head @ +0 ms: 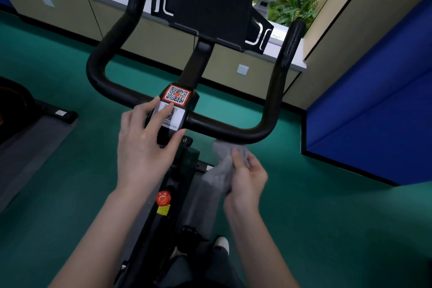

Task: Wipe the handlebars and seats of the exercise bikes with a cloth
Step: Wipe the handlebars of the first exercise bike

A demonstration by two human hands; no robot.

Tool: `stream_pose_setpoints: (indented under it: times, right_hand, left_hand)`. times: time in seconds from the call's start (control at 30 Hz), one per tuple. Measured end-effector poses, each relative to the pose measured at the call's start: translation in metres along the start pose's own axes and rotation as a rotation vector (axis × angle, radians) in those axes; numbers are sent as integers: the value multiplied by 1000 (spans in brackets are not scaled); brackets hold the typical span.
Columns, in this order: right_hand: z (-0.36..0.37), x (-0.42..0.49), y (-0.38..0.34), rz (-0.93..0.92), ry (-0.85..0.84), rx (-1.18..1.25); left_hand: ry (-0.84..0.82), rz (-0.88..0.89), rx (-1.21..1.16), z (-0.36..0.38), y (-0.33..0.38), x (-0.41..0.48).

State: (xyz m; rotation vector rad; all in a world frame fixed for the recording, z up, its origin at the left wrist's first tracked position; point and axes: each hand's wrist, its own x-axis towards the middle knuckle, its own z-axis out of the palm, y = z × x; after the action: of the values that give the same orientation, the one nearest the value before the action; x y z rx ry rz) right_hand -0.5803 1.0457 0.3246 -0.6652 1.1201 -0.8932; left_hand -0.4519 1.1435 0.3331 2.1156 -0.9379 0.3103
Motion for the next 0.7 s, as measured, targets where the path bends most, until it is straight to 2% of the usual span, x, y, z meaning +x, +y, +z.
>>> stream_pose_setpoints:
  times: [0.13,0.27,0.43,0.5,0.57,0.7]
  right_hand:
    - [-24,18,-27,-134,123,-50]
    - [-32,30,-49,-435,153,-226]
    - [-36,28,-52,-984,-26,-623]
    - [-38,32,-53,-1132,-93,-746]
    - [-37,37,-56,-1182,-116,-836]
    - [-33,47,-63,-1162,-99,-871]
  left_hand:
    - [-5,-9,0,0,0,0]
    - [-11,-11,2,-2,4,0]
    - [-31,11,77,-6,14,8]
    - [-34,45,58,-4,23,13]
    - [-45,99,16,2,36,17]
    - [-152,179,-28,23,61,20]
